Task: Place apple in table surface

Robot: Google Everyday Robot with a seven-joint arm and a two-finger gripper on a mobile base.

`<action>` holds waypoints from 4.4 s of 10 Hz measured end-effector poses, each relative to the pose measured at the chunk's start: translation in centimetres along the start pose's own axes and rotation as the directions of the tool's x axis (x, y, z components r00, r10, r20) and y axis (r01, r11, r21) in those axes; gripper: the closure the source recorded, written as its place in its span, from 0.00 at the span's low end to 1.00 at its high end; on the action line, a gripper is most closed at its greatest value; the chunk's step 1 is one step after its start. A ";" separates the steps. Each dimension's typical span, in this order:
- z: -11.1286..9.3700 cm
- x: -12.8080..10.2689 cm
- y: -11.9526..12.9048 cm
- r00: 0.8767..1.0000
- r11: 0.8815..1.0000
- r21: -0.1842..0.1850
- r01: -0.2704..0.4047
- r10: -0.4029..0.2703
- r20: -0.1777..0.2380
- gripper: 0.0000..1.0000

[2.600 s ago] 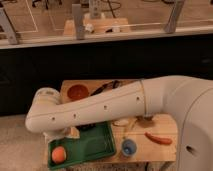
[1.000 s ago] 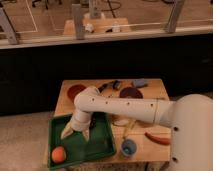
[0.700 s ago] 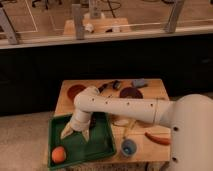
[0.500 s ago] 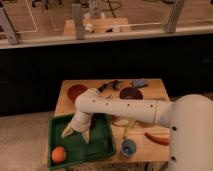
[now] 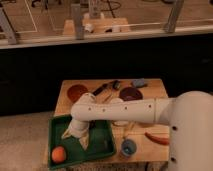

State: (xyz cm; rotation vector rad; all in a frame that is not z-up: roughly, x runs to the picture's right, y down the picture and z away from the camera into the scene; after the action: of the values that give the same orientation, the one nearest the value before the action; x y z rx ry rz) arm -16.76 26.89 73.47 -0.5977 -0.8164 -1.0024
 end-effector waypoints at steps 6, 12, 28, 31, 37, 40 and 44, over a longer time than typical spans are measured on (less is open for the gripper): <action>0.1 -0.1 -0.6 0.995 1.000 -0.002 -0.002 0.002 0.103 0.20; 1.7 -1.2 -1.2 0.972 1.000 -0.029 -0.008 0.014 0.233 0.20; 3.7 -3.9 -2.5 0.944 0.998 -0.063 -0.015 0.035 0.328 0.29; 4.0 -4.2 -2.6 0.941 0.998 -0.065 -0.010 0.031 0.337 0.58; 4.0 -3.9 -2.2 0.932 0.999 -0.046 -0.023 0.038 0.360 0.60; 1.8 -2.1 -0.6 0.926 0.997 0.031 -0.068 0.051 0.375 0.60; -1.7 0.2 0.3 0.906 0.977 0.178 -0.118 0.033 0.422 0.49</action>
State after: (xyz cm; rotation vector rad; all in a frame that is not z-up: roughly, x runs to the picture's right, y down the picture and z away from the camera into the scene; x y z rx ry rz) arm -15.92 25.69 72.64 -0.6756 -1.2486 -0.7150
